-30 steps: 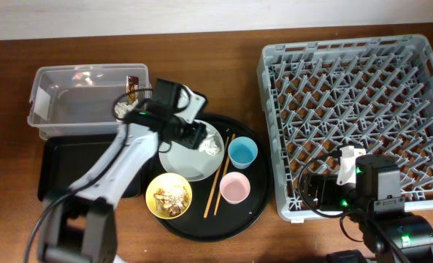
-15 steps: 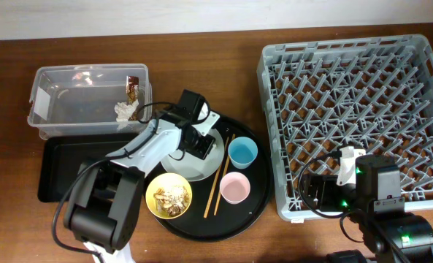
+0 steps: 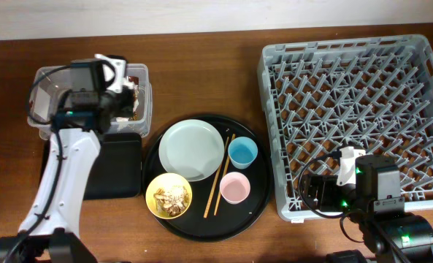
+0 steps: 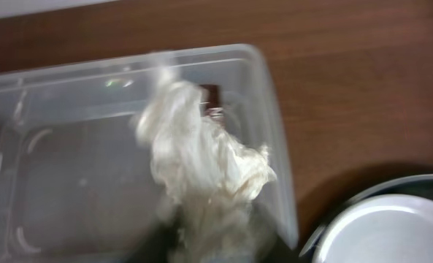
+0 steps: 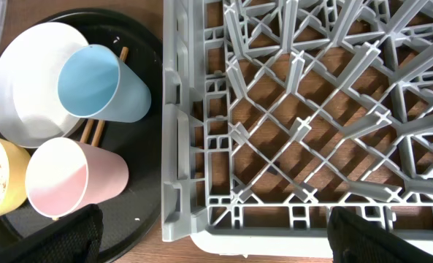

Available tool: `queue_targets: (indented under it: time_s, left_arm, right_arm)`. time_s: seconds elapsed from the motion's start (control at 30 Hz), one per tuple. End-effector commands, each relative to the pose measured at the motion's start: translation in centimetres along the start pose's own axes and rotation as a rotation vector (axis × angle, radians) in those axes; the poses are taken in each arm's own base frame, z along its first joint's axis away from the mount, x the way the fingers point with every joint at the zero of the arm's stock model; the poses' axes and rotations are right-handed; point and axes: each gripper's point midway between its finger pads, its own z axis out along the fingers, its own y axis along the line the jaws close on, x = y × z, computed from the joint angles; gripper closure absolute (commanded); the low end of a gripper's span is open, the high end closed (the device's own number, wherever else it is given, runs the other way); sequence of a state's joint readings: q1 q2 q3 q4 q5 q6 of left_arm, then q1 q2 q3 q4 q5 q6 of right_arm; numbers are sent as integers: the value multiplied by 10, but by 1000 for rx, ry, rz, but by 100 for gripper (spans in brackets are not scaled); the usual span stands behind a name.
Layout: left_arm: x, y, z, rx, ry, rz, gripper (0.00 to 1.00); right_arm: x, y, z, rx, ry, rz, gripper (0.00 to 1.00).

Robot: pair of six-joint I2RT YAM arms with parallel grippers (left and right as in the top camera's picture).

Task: Sort waste into correct bins and load items into the dishwasher rack
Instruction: 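Move the tissue with the left gripper and release it into the clear bin, then grasp the rim of the yellow bowl with the left gripper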

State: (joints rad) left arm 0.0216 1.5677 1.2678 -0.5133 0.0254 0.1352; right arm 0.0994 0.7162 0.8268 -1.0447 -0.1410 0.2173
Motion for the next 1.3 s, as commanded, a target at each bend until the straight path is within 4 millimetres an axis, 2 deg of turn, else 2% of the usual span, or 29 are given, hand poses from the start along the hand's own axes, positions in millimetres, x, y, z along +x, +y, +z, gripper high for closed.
queue_targets:
  time_s: [0.0, 0.13, 0.17, 0.2, 0.23, 0.3, 0.37, 0.43, 0.47, 0.5, 0.6, 0.7, 0.77, 0.9, 0.97, 1.0, 1.03, 1.07, 1.27]
  left_arm:
    - [10, 21, 11, -31, 36, -32, 36]
    - [12, 8, -4, 17, 43, -90, 34]
    - [20, -8, -13, 73, 83, -142, 35]
    - [35, -37, -22, 185, 155, -166, 34]
    - [47, -56, -28, 251, 210, -158, 35]
    - [84, -101, -46, 375, 382, -131, 35]
    - [117, -134, -61, 412, 522, -91, 35]
    - [137, -157, -67, 424, 591, -78, 35]
    - [154, -170, -69, 414, 641, -82, 35]
    - [163, -177, -71, 408, 668, -84, 35]
    - [203, -189, -65, 303, 728, -86, 35]
    - [219, -197, -53, 301, 691, -30, 38]
    - [226, -199, -46, 296, 669, -12, 45]
    - [244, -192, -38, 268, 677, -3, 51]
    - [246, -190, -33, 253, 660, 2, 52]
    - [245, -190, -31, 254, 650, 1, 56]
    - [243, -191, -30, 258, 637, -1, 64]
    - [242, -192, -29, 260, 633, -1, 66]
    - [241, -188, -27, 236, 623, 6, 68]
  right_arm:
    - [-4, 4, -4, -13, -16, -6, 1]
    - [-4, 4, -4, -12, -15, -5, 1]
    - [-4, 4, -4, -12, -15, -5, 1]
    - [-4, 4, -4, -12, -16, -5, 1]
    - [-4, 4, -4, -12, -16, -5, 1]
    - [-4, 4, -4, -12, -16, -5, 1]
    - [-4, 4, -4, -12, -16, -5, 1]
    - [-4, 4, -4, -12, -15, -5, 1]
    - [-4, 3, -4, -12, -15, -5, 1]
    - [-3, 3, -4, -12, -13, -5, 1]
    - [0, 3, -4, -9, 0, -3, 1]
    - [0, 3, -4, -9, -1, -3, 1]
    - [0, 3, -4, -9, -1, -3, 1]
    - [0, 3, -4, -9, -1, -3, 1]
    - [0, 3, -4, -9, -1, -3, 1]
    - [0, 3, -4, -9, -1, -3, 1]
    - [0, 3, -4, -9, -1, -3, 1]
    - [0, 3, -4, -9, -1, -3, 1]
    - [0, 3, -4, -9, -1, -3, 1]
